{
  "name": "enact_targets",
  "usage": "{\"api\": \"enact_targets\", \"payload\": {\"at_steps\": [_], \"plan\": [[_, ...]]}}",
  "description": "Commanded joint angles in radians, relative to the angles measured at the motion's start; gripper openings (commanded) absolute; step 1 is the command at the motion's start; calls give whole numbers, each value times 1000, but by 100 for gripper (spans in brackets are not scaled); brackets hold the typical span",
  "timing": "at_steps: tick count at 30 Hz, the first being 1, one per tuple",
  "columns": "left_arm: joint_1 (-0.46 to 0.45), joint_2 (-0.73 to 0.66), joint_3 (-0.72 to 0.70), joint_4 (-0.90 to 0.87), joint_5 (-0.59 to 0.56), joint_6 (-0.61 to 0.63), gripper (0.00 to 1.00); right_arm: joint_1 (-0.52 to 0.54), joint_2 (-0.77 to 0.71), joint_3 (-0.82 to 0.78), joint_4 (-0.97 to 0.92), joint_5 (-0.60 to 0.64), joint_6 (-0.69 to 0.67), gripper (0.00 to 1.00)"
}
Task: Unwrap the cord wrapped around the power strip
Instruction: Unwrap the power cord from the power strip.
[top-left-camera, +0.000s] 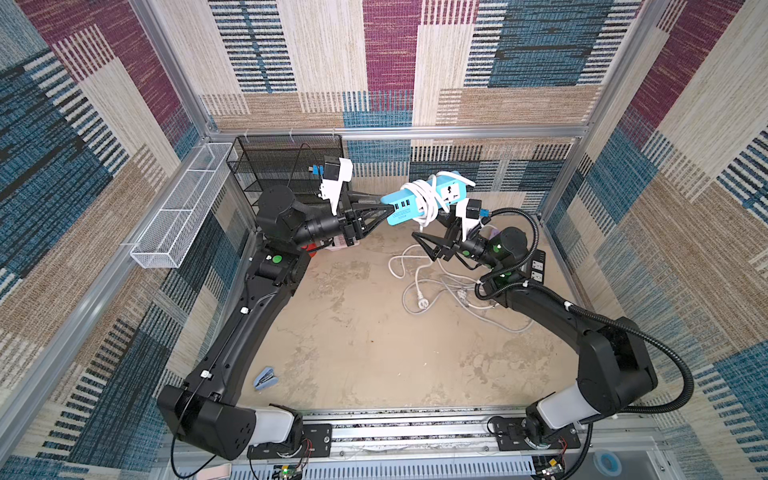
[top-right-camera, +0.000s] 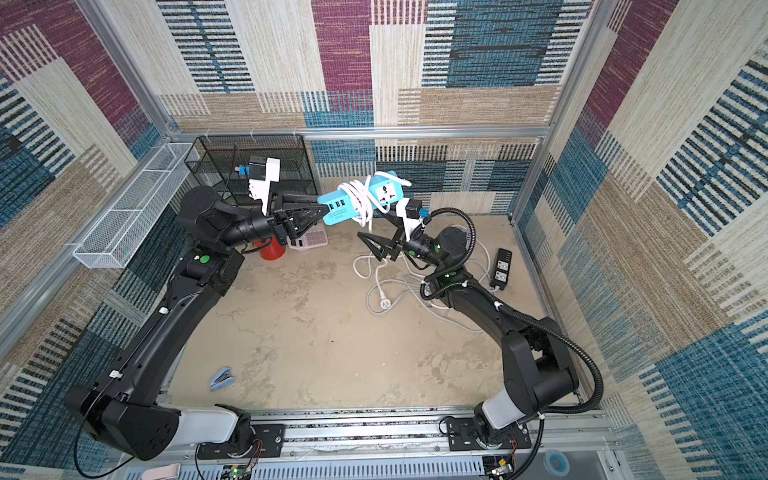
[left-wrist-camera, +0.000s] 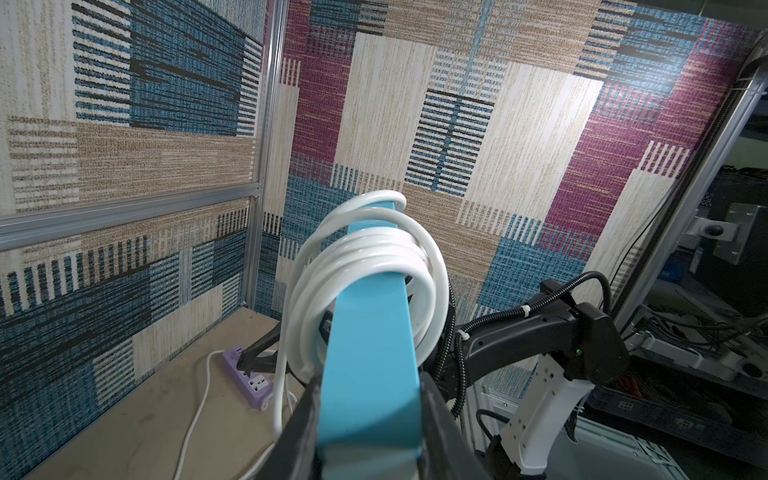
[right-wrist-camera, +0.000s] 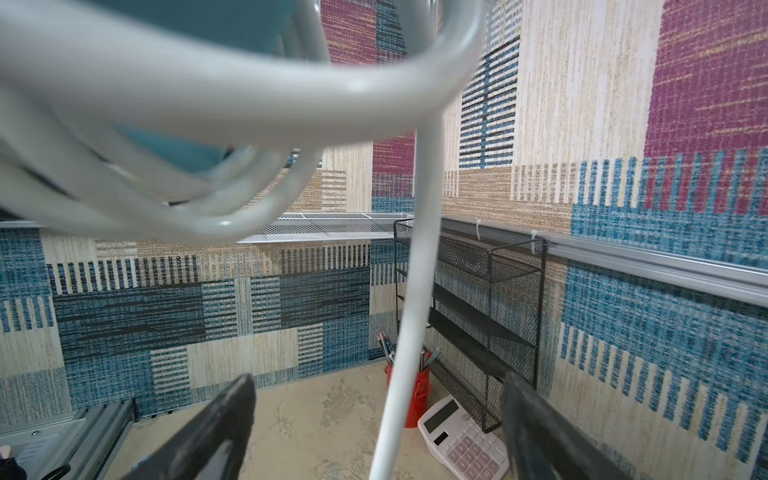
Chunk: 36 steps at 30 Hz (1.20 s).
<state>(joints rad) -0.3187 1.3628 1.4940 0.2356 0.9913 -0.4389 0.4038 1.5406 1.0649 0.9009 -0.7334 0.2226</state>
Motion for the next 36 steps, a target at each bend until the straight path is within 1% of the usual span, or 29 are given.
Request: {"api": "enact_targets", "payload": {"at_steps": [1,2,3,5,8,9,10,16,21,24,28,32,36], "plan": [[-1,-3,0,107,13,-21,0,6,17,12,57,-6,39,82],[-2,-4,-3,115,15,-25,0,8,24,12,63,-7,46,78],[-1,-5,-4,122,19,-29,0,7,29,13,75,-5,54,72],[-1,-7,-9,137,22,-37,0,8,39,12,91,-2,67,55],[-1,-11,-17,157,29,-48,0,9,47,15,100,2,78,25],[-1,-11,-20,162,32,-49,0,9,45,14,98,7,77,10],[0,-12,-23,162,33,-49,0,8,38,9,90,19,73,0],[2,-26,-40,135,55,-22,0,-16,-17,19,-23,56,-14,0],[1,-6,-56,139,105,-31,0,-60,-45,82,-148,60,-88,0],[-2,7,-50,108,128,-12,0,-83,-53,122,-209,64,-129,0],[-2,28,-37,2,138,77,0,-120,-67,168,-266,68,-171,0],[0,50,-14,-153,100,200,0,-145,-102,201,-338,86,-226,0],[6,53,-6,-239,46,280,0,-163,-158,191,-405,116,-282,0]]}}
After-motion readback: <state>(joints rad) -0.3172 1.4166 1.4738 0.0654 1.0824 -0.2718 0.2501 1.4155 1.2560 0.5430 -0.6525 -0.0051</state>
